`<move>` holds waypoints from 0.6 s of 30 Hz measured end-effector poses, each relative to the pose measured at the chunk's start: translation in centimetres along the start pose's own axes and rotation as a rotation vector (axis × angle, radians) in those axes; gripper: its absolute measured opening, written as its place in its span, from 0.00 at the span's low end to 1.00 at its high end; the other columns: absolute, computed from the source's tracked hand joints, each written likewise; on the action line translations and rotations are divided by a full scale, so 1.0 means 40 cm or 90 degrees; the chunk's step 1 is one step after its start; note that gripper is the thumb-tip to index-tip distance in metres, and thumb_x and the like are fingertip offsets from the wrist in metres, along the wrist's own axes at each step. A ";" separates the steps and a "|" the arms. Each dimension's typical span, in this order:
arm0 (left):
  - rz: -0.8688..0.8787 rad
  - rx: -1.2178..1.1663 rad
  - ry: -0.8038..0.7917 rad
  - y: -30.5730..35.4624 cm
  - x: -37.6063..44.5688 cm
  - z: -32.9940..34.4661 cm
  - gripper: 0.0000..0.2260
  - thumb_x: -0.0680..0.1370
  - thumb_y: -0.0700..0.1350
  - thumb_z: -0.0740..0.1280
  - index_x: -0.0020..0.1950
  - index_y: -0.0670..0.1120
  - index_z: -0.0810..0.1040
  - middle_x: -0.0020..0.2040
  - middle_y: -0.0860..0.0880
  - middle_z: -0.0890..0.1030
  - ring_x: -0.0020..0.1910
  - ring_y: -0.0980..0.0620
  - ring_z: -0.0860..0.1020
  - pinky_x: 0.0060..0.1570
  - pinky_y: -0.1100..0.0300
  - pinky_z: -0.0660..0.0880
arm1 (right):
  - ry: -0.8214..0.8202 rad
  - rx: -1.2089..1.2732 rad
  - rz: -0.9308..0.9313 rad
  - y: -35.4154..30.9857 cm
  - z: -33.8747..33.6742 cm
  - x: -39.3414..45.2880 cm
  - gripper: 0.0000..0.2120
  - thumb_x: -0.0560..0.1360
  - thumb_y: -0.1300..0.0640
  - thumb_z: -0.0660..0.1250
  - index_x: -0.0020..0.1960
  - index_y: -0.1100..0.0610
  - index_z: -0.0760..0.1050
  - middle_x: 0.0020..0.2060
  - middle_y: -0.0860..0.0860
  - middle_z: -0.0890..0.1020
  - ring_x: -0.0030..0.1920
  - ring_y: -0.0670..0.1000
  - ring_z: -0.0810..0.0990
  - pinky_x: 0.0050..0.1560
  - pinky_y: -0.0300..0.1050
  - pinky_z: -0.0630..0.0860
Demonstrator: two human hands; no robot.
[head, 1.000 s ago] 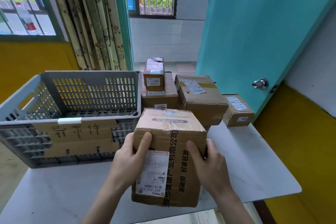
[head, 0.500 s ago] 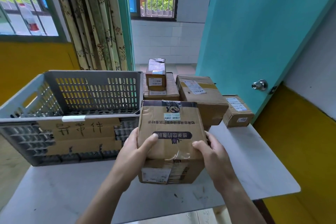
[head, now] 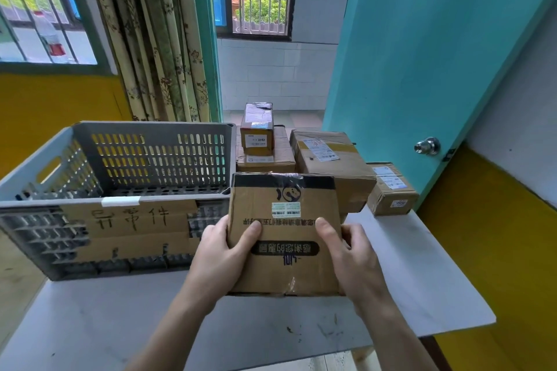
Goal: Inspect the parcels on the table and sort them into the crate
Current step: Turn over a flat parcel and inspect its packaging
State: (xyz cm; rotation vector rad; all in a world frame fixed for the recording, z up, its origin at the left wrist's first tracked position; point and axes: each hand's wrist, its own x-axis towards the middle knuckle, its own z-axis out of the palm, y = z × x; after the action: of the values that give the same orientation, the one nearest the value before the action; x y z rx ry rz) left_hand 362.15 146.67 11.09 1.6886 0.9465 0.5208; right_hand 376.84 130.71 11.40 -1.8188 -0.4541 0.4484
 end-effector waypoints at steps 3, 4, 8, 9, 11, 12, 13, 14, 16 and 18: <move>0.025 -0.015 -0.011 -0.024 -0.010 0.019 0.16 0.77 0.65 0.68 0.62 0.61 0.76 0.59 0.54 0.77 0.57 0.54 0.79 0.58 0.46 0.81 | 0.031 -0.039 -0.003 -0.025 -0.015 0.017 0.21 0.75 0.36 0.67 0.49 0.54 0.73 0.41 0.49 0.81 0.42 0.46 0.79 0.35 0.37 0.74; 0.028 -0.008 -0.007 -0.025 -0.012 0.024 0.14 0.77 0.64 0.68 0.60 0.62 0.76 0.59 0.54 0.77 0.57 0.55 0.79 0.59 0.46 0.80 | 0.035 -0.043 -0.013 -0.029 -0.017 0.020 0.18 0.75 0.38 0.68 0.49 0.53 0.74 0.42 0.47 0.81 0.42 0.44 0.79 0.33 0.33 0.73; 0.031 0.002 -0.019 -0.015 -0.008 0.034 0.14 0.78 0.60 0.70 0.61 0.58 0.74 0.59 0.53 0.80 0.56 0.55 0.80 0.58 0.46 0.80 | 0.020 0.006 -0.020 0.006 -0.025 0.019 0.10 0.78 0.44 0.69 0.56 0.46 0.75 0.44 0.42 0.85 0.47 0.45 0.83 0.44 0.40 0.83; 0.013 -0.026 -0.025 -0.010 -0.008 0.036 0.16 0.77 0.61 0.70 0.59 0.56 0.74 0.57 0.52 0.82 0.54 0.53 0.82 0.55 0.46 0.82 | 0.017 0.017 -0.015 0.014 -0.026 0.016 0.09 0.78 0.45 0.69 0.56 0.45 0.75 0.44 0.42 0.86 0.48 0.46 0.84 0.47 0.46 0.84; -0.021 -0.068 -0.014 0.006 -0.010 0.035 0.21 0.75 0.65 0.69 0.56 0.50 0.72 0.52 0.50 0.83 0.51 0.51 0.84 0.50 0.47 0.83 | 0.013 0.029 -0.021 0.019 -0.026 0.012 0.10 0.77 0.43 0.68 0.55 0.45 0.75 0.43 0.42 0.86 0.47 0.46 0.85 0.48 0.51 0.85; -0.027 -0.063 0.001 0.012 -0.010 0.033 0.23 0.74 0.66 0.68 0.55 0.48 0.71 0.51 0.50 0.83 0.49 0.51 0.84 0.48 0.48 0.83 | 0.011 0.029 -0.027 0.014 -0.025 0.009 0.13 0.76 0.39 0.67 0.53 0.46 0.75 0.43 0.42 0.86 0.47 0.46 0.85 0.47 0.50 0.85; -0.026 -0.050 0.019 0.015 -0.012 0.032 0.24 0.73 0.66 0.68 0.54 0.47 0.71 0.49 0.50 0.84 0.48 0.52 0.83 0.47 0.49 0.83 | 0.008 0.019 -0.032 0.009 -0.024 0.008 0.18 0.74 0.35 0.65 0.53 0.47 0.74 0.42 0.44 0.86 0.46 0.46 0.84 0.46 0.48 0.85; -0.017 -0.036 0.031 0.017 -0.015 0.033 0.24 0.72 0.67 0.68 0.53 0.47 0.71 0.48 0.51 0.84 0.47 0.53 0.84 0.46 0.49 0.83 | 0.004 0.001 -0.035 0.001 -0.023 0.006 0.22 0.72 0.32 0.61 0.53 0.48 0.72 0.43 0.45 0.85 0.46 0.46 0.84 0.43 0.45 0.84; 0.021 -0.013 0.038 0.015 -0.025 0.039 0.23 0.72 0.66 0.68 0.52 0.48 0.71 0.47 0.52 0.85 0.45 0.55 0.84 0.45 0.50 0.83 | 0.012 -0.044 -0.041 -0.001 -0.023 0.012 0.25 0.72 0.29 0.57 0.57 0.46 0.69 0.46 0.42 0.82 0.46 0.44 0.81 0.40 0.38 0.79; 0.046 0.004 0.034 0.008 -0.031 0.050 0.23 0.71 0.65 0.68 0.52 0.49 0.71 0.47 0.52 0.85 0.45 0.56 0.84 0.45 0.51 0.83 | 0.032 -0.083 -0.071 0.007 -0.024 0.017 0.23 0.74 0.29 0.56 0.60 0.42 0.70 0.49 0.39 0.80 0.48 0.42 0.80 0.40 0.33 0.77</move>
State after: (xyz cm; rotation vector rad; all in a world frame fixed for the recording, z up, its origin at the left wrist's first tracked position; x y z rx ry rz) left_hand 362.99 144.46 10.87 1.7276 0.9290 0.6144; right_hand 377.94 130.19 11.37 -1.9140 -0.5586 0.3015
